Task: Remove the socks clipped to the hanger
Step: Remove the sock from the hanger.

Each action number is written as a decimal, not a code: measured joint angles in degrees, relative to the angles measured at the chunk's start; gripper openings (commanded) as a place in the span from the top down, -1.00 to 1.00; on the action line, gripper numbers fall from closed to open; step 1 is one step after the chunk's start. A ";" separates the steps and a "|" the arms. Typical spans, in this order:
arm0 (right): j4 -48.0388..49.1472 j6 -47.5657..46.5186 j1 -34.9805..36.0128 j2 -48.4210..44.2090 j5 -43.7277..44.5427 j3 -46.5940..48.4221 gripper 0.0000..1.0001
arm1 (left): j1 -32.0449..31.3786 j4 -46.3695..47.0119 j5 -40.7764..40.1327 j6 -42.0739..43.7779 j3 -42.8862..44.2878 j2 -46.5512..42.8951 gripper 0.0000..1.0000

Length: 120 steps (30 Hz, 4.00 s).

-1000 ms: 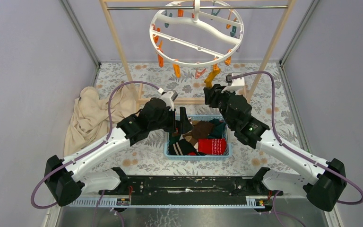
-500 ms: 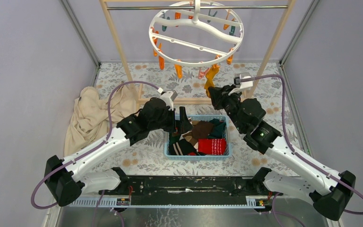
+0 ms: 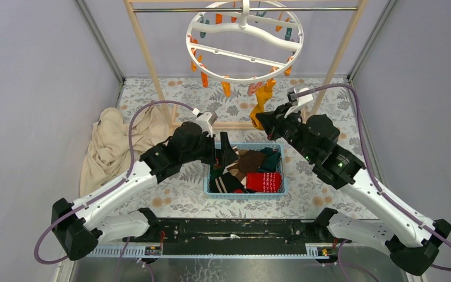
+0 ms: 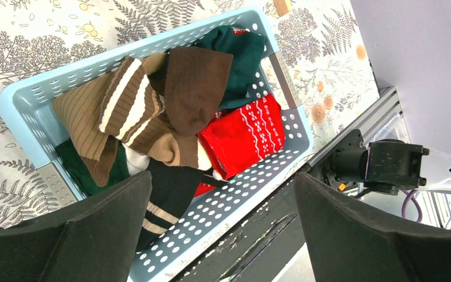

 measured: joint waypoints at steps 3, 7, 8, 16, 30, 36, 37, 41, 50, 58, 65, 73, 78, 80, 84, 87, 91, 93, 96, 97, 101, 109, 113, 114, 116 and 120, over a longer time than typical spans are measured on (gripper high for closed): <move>-4.02 -0.70 -0.11 0.87 -2.71 4.20 1.00 | 0.00 -0.11 -0.04 -0.02 0.00 -0.68 -0.97; -8.81 -1.77 -1.25 3.13 -6.64 9.40 1.00 | 0.00 -0.35 -0.15 -0.09 0.00 -1.55 -0.97; -10.12 -2.03 -1.73 3.69 -7.80 10.54 1.00 | 0.00 -0.46 -0.15 -0.09 0.02 -1.75 -0.97; -16.44 -1.97 -3.04 6.95 -11.19 14.71 1.00 | 0.00 0.98 -0.15 -0.37 0.59 -4.57 -0.97; -17.35 1.27 -4.98 1.40 -7.08 9.42 1.00 | 0.00 10.38 0.11 -0.83 3.50 -1.16 -0.97; -14.53 1.51 -10.34 1.57 -14.47 8.44 1.00 | 0.00 11.80 0.31 -0.81 4.61 -0.72 -0.97; -14.16 1.60 -11.23 1.84 -15.76 8.44 1.00 | 0.00 11.87 0.31 -0.81 4.66 -0.72 -0.97; -12.13 2.71 -16.85 3.02 -22.36 8.44 1.00 | 0.00 11.85 0.28 -0.79 4.68 -0.92 -0.98; -6.10 10.80 -30.23 7.67 -41.92 8.44 1.00 | 0.00 11.34 0.26 -0.74 5.40 -2.12 -0.97; -1.92 18.67 -35.21 12.11 -57.83 9.05 1.00 | 0.00 10.95 0.24 -0.74 6.97 -3.10 -0.97; -2.73 20.61 -36.41 12.83 -64.46 10.29 1.00 | 0.00 10.32 -0.61 -0.76 12.57 -2.47 -0.97; -6.08 18.91 -36.44 12.83 -65.24 11.04 1.00 | 0.00 11.82 -3.02 -0.39 22.51 3.67 -0.90; -6.51 18.80 -36.44 12.81 -65.26 11.04 1.00 | 0.00 11.85 -6.45 2.34 25.20 8.63 -0.60; -6.54 18.80 -36.44 12.81 -65.26 11.04 1.00 | 0.00 11.89 -7.93 3.19 26.51 9.73 -0.60; -6.69 18.67 -36.44 12.81 -65.26 11.04 1.00 | 0.00 11.85 -11.61 5.29 29.00 10.67 -0.60; -6.69 18.60 -36.44 12.81 -65.26 11.02 1.00 | 0.00 11.87 -13.79 6.51 30.40 10.67 -0.60; -6.69 18.60 -36.44 12.81 -65.29 10.93 1.00 | 0.09 11.80 -16.39 8.13 31.06 10.64 -0.60; -6.69 18.60 -36.44 12.76 -65.31 10.75 1.00 | 0.44 11.65 -17.40 8.66 31.06 10.64 -0.60; -6.71 18.62 -36.44 12.61 -65.40 10.47 1.00 | 1.44 11.34 -18.45 9.46 31.06 10.64 -0.60; -6.75 18.62 -36.44 12.50 -65.46 10.40 1.00 | 1.90 11.13 -18.64 9.64 31.06 10.64 -0.60; -6.78 18.64 -36.44 11.78 -65.77 10.38 1.00 | 3.45 10.73 -18.95 10.27 31.06 10.64 -0.60; -5.95 20.26 -36.44 10.95 -67.32 10.36 1.00 | 6.43 10.36 -18.99 10.95 31.06 10.60 -0.61; -4.15 21.75 -36.44 11.17 -68.76 10.29 1.00 | 8.39 10.12 -18.75 11.15 31.06 10.51 -0.61; -3.19 22.32 -36.44 11.45 -69.37 10.29 1.00 | 8.94 10.03 -18.64 11.19 31.06 10.51 -0.62; -1.62 23.28 -36.44 12.13 -70.01 10.29 1.00 | 9.94 9.79 -18.38 11.32 31.06 10.49 -0.62; 1.62 25.33 -36.30 14.19 -71.56 10.29 1.00 | 11.47 9.33 -18.10 11.41 31.06 10.47 -0.62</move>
